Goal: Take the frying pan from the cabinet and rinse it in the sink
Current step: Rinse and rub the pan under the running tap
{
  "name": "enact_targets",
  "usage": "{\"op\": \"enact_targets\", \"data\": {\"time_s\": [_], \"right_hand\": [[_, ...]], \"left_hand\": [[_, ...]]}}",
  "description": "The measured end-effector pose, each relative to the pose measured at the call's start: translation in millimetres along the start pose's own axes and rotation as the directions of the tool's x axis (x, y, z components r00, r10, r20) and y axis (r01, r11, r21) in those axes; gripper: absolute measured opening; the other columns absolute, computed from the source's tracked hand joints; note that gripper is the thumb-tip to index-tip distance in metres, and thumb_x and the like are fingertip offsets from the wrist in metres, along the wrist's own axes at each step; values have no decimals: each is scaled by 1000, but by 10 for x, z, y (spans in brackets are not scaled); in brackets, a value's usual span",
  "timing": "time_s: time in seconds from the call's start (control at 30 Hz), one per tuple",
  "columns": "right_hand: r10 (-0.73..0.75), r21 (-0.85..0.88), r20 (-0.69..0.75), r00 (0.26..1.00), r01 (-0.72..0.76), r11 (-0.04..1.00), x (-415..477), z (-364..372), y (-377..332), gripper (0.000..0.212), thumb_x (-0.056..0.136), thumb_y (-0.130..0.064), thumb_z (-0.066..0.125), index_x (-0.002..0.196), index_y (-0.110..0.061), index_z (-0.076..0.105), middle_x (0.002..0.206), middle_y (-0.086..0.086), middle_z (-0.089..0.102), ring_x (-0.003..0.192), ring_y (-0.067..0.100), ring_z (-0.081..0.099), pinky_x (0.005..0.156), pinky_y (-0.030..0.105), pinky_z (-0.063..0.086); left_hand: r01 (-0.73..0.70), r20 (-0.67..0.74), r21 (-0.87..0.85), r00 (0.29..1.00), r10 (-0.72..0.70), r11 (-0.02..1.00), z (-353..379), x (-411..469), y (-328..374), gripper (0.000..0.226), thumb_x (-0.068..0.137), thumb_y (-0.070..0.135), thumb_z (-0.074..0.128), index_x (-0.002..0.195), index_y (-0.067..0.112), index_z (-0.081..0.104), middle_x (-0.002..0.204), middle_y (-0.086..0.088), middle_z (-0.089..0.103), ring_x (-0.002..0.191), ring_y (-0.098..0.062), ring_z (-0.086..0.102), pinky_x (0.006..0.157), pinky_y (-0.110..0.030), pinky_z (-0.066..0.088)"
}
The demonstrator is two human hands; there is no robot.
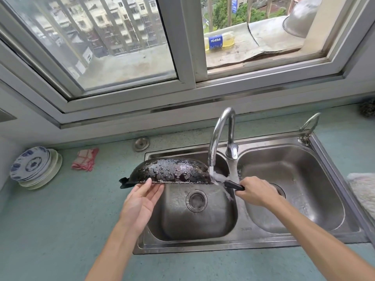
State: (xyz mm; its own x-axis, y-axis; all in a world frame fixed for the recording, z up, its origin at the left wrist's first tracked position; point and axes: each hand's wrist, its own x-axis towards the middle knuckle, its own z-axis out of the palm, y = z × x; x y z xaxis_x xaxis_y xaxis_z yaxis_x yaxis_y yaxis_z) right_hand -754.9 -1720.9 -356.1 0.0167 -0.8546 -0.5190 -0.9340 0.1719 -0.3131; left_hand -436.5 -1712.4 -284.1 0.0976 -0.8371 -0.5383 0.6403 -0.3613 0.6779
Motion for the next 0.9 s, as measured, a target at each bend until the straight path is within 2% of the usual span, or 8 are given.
{"op": "enact_targets", "data": {"time_s": [0.13,0.23,0.33,0.5,0.6,0.67,0.77,0.9], "right_hand": [[5,5,-16,1000,-5,1000,-58,66,21,35,81,-43,50,55,-21,43,71,0,56,68,32,55,61,35,46],[8,-7,-43,999,-9,1000,-153,124,99,29,81,-44,49,64,-21,52,67,-1,58,67,31,59,58,34,46],[35,-5,-107,994,-35,999,-306,180,209,28,81,-42,48,66,-19,54,65,-1,59,67,31,64,60,36,53],[89,-45,-227,970,-101,994,-595,192,390,23,86,-37,50,78,-19,62,69,1,57,64,31,51,59,34,44],[119,-89,-273,954,-149,985,-773,260,459,21,87,-36,51,80,-18,60,76,6,66,72,35,63,60,36,42],[147,-104,-300,943,-185,977,-908,353,491,19,86,-37,52,84,-21,61,82,5,72,81,33,68,63,37,43],[182,-123,-323,929,-232,965,-1121,459,479,19,86,-40,52,93,-27,62,83,4,74,85,30,69,63,37,42],[251,-90,-348,903,-299,950,-1401,539,368,19,89,-41,54,90,-23,61,83,3,73,87,30,71,66,37,46]], "left_hand": [[2,4,8,1000,-2,1000,-6,9,21,20,91,-4,55,106,8,51,86,-12,66,73,-19,74,73,-36,62],[30,12,36,999,-30,999,-11,12,0,15,91,-4,55,100,8,53,83,-12,67,73,-20,73,71,-34,61],[80,47,73,995,-84,994,-45,-33,-93,11,91,-2,54,96,7,57,86,-12,69,75,-19,73,72,-34,61],[173,77,88,981,-180,981,-121,-126,-274,13,98,6,48,96,5,61,87,-13,72,76,-21,74,70,-34,62],[241,80,61,966,-245,969,-149,-104,-342,28,102,24,44,108,4,61,92,-16,74,77,-25,75,66,-35,62],[254,61,116,963,-262,960,-176,-70,-397,32,104,26,41,113,3,60,92,-18,73,72,-25,75,61,-34,61],[258,20,186,964,-266,948,-232,-45,-484,28,105,24,39,110,6,60,88,-15,72,63,-22,73,56,-32,60],[307,32,204,947,-320,930,-364,-74,-538,28,105,25,37,104,11,61,91,-13,70,64,-21,71,57,-32,60]]}}
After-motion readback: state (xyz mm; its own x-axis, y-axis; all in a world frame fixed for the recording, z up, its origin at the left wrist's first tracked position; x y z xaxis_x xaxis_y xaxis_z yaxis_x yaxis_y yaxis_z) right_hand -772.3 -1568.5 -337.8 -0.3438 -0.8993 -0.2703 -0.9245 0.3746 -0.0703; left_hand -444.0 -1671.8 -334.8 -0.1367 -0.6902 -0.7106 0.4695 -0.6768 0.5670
